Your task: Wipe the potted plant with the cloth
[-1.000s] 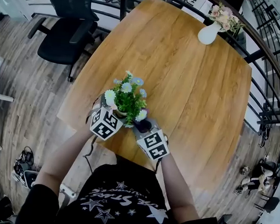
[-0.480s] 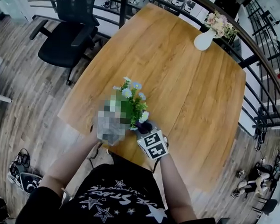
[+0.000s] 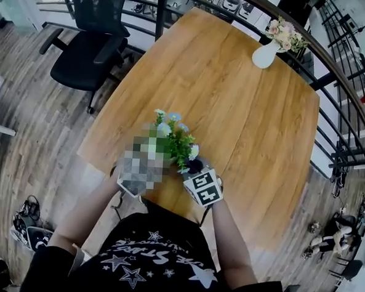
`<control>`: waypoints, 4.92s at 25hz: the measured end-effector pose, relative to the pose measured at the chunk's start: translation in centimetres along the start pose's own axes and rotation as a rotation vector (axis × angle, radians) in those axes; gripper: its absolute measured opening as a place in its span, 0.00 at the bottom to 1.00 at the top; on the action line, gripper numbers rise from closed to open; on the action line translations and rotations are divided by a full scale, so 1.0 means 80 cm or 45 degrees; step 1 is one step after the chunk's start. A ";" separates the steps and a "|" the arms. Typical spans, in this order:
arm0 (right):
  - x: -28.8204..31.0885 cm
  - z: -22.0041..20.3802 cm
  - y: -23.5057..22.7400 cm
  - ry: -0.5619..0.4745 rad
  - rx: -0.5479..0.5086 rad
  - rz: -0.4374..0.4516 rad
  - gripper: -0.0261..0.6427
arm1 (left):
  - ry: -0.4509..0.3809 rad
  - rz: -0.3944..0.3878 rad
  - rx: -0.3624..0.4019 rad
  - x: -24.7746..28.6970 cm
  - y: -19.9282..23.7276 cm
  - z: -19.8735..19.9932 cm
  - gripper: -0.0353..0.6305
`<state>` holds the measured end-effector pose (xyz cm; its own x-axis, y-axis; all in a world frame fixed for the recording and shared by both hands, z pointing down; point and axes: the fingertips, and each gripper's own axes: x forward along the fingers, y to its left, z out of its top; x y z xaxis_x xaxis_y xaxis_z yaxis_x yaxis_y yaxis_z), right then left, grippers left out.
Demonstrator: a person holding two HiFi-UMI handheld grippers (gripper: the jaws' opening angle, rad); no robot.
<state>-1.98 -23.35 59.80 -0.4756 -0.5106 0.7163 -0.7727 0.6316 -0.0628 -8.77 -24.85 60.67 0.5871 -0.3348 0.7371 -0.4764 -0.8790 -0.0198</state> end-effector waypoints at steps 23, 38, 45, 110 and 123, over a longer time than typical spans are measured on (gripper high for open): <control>-0.017 -0.013 0.042 -0.032 0.090 0.047 0.17 | -0.013 0.282 -0.230 0.001 -0.003 0.004 0.69; -0.028 -0.019 0.031 -0.017 0.074 -0.013 0.17 | -0.166 0.060 0.040 -0.022 -0.016 0.009 0.70; -0.019 -0.019 0.031 -0.013 0.093 -0.013 0.17 | -0.172 -0.240 0.276 -0.027 0.013 0.007 0.89; -0.004 -0.007 0.061 0.007 -0.060 0.070 0.17 | -0.119 0.206 -0.123 -0.016 0.017 -0.014 0.68; -0.092 -0.035 0.031 -0.089 -0.005 -0.047 0.17 | -0.301 0.277 -0.405 -0.073 -0.032 -0.002 0.68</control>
<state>0.79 -16.37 56.30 -0.4748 -0.5730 0.6680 -0.7888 0.6137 -0.0342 -11.08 -20.59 56.57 0.5666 -0.6011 0.5637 -0.7611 -0.6439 0.0784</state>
